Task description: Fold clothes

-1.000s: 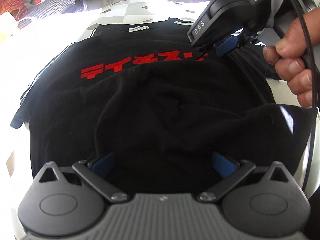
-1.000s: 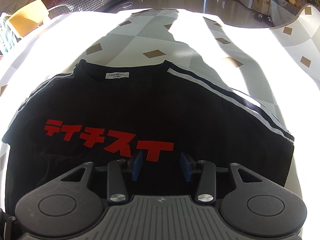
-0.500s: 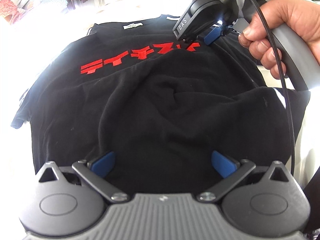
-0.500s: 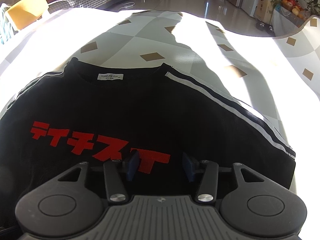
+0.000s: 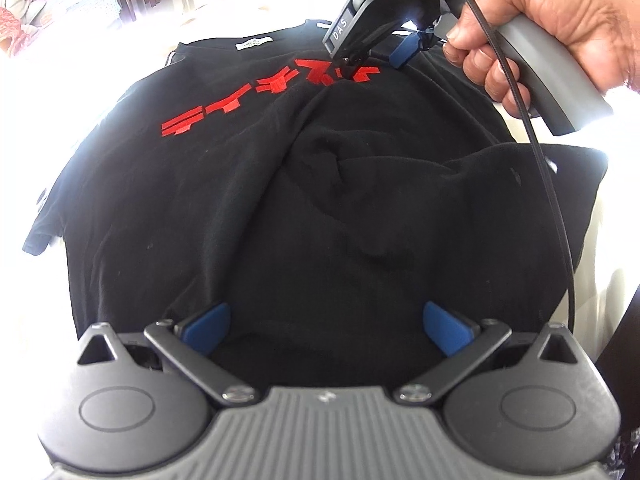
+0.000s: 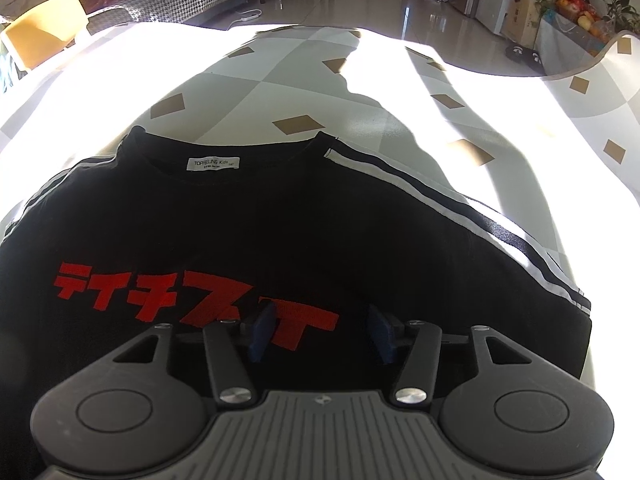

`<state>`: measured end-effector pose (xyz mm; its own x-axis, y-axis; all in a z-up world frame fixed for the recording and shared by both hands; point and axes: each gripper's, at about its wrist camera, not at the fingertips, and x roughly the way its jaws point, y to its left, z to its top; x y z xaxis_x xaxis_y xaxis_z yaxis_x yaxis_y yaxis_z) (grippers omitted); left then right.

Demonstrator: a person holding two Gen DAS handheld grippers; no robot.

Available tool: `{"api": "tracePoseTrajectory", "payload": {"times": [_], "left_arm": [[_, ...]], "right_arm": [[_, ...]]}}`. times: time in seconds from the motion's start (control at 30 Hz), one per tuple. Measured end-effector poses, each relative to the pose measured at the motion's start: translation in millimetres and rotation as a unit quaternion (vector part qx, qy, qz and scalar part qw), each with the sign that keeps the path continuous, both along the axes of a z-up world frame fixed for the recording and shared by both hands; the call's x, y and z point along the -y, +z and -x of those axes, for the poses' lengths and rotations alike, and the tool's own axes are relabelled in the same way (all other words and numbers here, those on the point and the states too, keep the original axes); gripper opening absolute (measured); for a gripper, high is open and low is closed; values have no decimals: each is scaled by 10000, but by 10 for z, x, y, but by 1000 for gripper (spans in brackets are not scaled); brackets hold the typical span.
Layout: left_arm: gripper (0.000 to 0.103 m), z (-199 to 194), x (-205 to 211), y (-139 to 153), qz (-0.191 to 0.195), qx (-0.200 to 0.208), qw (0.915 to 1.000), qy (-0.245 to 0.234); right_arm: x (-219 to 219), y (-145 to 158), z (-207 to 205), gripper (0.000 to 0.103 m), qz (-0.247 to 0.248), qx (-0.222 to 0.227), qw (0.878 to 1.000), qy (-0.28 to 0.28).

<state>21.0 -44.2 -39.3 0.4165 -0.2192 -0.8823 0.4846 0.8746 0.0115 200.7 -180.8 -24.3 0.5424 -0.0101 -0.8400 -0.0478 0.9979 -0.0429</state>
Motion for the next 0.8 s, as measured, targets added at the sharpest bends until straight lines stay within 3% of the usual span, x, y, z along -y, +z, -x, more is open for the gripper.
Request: {"api": "tracePoseTrajectory", "payload": {"times": [0.3, 0.5, 0.63, 0.8], "left_arm": [[103, -31, -50, 107, 157, 421, 9990, 51], [103, -283, -293, 229, 529, 510, 9931, 917], [103, -578, -494, 177, 698, 453, 9834, 1610], [103, -693, -671, 164, 796, 463, 9750, 2023]], "right_arm": [[-18, 86, 151, 51, -204, -119, 9997, 19], [0, 229, 308, 51, -464, -15, 9989, -27], [27, 269, 403, 51, -598, -63, 9981, -136], [-37, 267, 577, 51, -407, -116, 9991, 70]]}}
